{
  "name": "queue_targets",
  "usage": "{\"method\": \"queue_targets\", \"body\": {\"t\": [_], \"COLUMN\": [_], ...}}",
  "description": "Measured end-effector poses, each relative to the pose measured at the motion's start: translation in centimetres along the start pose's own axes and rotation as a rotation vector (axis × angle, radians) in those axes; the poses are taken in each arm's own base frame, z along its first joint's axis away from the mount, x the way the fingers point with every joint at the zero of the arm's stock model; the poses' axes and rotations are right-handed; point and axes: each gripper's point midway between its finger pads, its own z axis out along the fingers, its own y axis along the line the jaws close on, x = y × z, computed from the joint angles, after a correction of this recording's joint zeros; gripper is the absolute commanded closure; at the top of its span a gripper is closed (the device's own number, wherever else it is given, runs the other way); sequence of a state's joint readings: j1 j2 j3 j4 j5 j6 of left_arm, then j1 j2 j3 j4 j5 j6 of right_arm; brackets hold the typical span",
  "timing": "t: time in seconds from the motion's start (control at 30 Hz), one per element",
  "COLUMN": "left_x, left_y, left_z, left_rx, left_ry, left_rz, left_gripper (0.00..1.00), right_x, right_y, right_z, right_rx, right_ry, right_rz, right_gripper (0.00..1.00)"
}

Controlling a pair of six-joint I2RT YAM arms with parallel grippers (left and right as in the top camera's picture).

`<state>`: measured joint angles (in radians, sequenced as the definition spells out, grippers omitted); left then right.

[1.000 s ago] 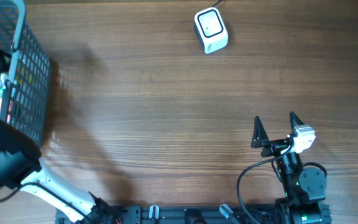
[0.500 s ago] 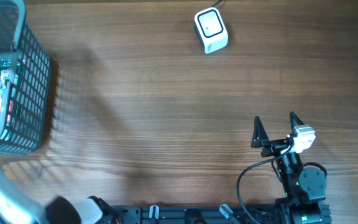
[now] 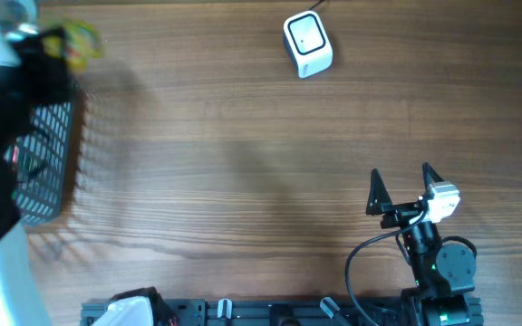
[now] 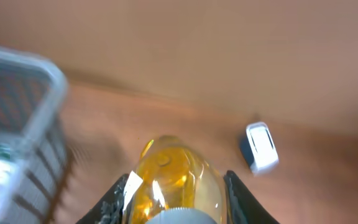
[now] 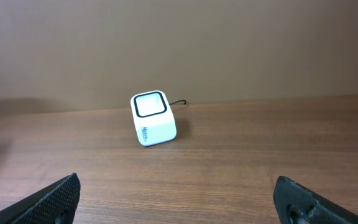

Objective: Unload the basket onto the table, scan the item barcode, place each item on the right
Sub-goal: 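Lift the oil bottle out and carry it toward the white scanner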

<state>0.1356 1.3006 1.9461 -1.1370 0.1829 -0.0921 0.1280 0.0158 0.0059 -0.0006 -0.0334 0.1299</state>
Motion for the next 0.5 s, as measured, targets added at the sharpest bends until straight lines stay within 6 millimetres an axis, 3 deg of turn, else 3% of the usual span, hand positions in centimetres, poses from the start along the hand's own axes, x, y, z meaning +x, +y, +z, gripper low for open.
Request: {"method": "queue_targets", "body": {"t": [0.23, 0.5], "left_x": [7.0, 15.6], "left_y": [-6.5, -16.8], "left_z": [6.2, 14.2], "left_rx": [0.014, 0.076], "left_ry": [0.292, 0.498], "left_rz": [0.040, 0.094], "left_gripper": [0.74, 0.75], "right_x": [0.0, 0.0], "right_y": [0.0, 0.0], "right_z": [0.0, 0.0], "right_rx": [0.000, 0.000], "right_ry": [0.000, 0.000], "right_rz": [0.000, 0.000], "right_gripper": [0.00, 0.00]}}
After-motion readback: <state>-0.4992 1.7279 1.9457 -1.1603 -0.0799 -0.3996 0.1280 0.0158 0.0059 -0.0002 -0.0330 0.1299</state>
